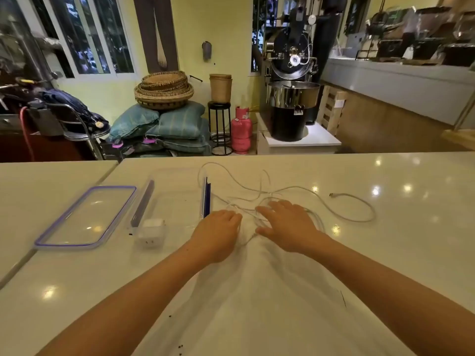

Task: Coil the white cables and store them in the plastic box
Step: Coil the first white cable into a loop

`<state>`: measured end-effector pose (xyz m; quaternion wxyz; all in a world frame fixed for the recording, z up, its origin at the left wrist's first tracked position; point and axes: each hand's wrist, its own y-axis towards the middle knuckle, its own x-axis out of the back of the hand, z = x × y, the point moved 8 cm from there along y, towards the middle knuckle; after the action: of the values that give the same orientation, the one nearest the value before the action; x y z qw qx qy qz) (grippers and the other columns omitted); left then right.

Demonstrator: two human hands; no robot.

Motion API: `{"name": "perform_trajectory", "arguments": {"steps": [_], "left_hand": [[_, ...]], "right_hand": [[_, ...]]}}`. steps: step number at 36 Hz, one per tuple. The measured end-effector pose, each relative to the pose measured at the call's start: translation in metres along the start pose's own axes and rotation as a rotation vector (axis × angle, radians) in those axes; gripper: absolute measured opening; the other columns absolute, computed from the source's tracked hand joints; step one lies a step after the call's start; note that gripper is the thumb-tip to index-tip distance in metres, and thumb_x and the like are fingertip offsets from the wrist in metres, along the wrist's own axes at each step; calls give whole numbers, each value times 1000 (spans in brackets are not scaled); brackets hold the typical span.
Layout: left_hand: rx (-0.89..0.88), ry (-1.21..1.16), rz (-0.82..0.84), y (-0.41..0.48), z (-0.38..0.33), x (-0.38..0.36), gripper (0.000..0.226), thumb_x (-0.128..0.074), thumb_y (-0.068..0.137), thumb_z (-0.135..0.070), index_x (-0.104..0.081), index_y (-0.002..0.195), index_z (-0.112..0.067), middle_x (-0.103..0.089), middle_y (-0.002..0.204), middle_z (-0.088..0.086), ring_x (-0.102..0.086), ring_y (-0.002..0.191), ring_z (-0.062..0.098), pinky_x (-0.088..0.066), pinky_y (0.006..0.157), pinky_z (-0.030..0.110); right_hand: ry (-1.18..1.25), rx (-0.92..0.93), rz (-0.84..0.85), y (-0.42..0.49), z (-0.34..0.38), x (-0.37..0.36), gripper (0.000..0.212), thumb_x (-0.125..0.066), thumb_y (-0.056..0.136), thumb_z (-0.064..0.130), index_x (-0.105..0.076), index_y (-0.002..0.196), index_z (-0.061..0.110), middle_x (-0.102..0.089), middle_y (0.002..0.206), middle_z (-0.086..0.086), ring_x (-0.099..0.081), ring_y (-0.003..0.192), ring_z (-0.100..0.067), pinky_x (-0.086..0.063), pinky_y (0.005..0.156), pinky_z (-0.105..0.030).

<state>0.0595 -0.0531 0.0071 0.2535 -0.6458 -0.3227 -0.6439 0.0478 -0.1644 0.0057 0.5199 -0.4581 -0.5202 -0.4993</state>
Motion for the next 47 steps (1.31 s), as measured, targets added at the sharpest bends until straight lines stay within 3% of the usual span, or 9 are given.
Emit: {"name": "perform_trajectory", "arguments": {"steps": [6, 12, 24, 28, 32, 36, 39, 43, 47], "left_hand": [[56, -182, -64, 1, 18, 15, 46, -42, 86, 0, -41, 129, -17, -44, 138, 1, -46, 121, 20, -42, 95, 32], [129, -229, -136, 4, 32, 34, 36, -45, 87, -3, -48, 121, -16, -53, 128, 5, -54, 111, 24, -42, 89, 29], [221, -398, -126, 13, 41, 44, 35, -33, 93, -4, -49, 123, -11, -54, 129, 11, -50, 116, 26, -42, 98, 33], [219, -516, -204, 14, 43, 58, 33, -32, 93, -4, -51, 119, -5, -57, 125, 14, -51, 115, 26, -39, 95, 28], [252, -722, -313, 18, 52, 77, 26, -39, 92, -9, -55, 112, -6, -61, 112, 12, -57, 102, 23, -44, 88, 30], [265, -976, -389, 27, 53, 97, 19, -42, 91, -15, -59, 93, -8, -61, 87, 8, -59, 79, 19, -49, 75, 34], [236, -1219, -286, 39, 40, 105, 23, -41, 92, -23, -59, 84, -11, -59, 80, 7, -59, 70, 16, -48, 64, 26], [126, -1396, -107, 55, 6, 114, 36, -38, 90, -38, -61, 93, -11, -64, 91, 4, -61, 87, 16, -49, 74, 28], [-11, -1441, -56, 67, -29, 133, 38, -39, 90, -37, -63, 95, -7, -63, 86, 3, -60, 82, 14, -47, 77, 29]], "right_hand": [[4, 138, 80, 2, 19, -14, 46, -50, 87, 30, -40, 131, 19, -42, 140, -7, -33, 130, -27, -35, 99, -41], [-45, 243, 43, 7, 36, -21, 25, -43, 90, 19, -55, 111, 11, -57, 117, -10, -47, 108, -29, -41, 83, -40], [-81, 446, -47, -2, 42, -26, 19, -31, 92, 8, -48, 102, 7, -53, 105, -12, -45, 91, -26, -30, 74, -33], [150, 364, -40, -2, 32, -4, 13, -36, 92, 11, -48, 91, 14, -46, 89, 0, -34, 76, -14, -15, 61, -22], [553, 169, -75, 3, 13, 36, 31, -41, 92, 14, -36, 66, 30, -43, 74, 14, -44, 71, -11, -35, 61, -15], [900, 92, -216, 3, -5, 87, 29, -42, 91, 8, -44, 69, 27, -51, 71, 9, -47, 65, -2, -40, 59, -10], [1086, 76, -285, 4, -13, 117, 24, -41, 91, 8, -48, 71, 19, -53, 70, 4, -52, 61, 0, -44, 58, -10], [1222, 70, -296, 8, -16, 135, 23, -42, 92, 13, -51, 71, 19, -56, 69, 4, -55, 58, 3, -47, 59, -14], [1286, 92, -276, 11, -12, 137, 20, -44, 91, 15, -55, 75, 15, -60, 72, 2, -58, 65, -5, -51, 57, -12]]}}
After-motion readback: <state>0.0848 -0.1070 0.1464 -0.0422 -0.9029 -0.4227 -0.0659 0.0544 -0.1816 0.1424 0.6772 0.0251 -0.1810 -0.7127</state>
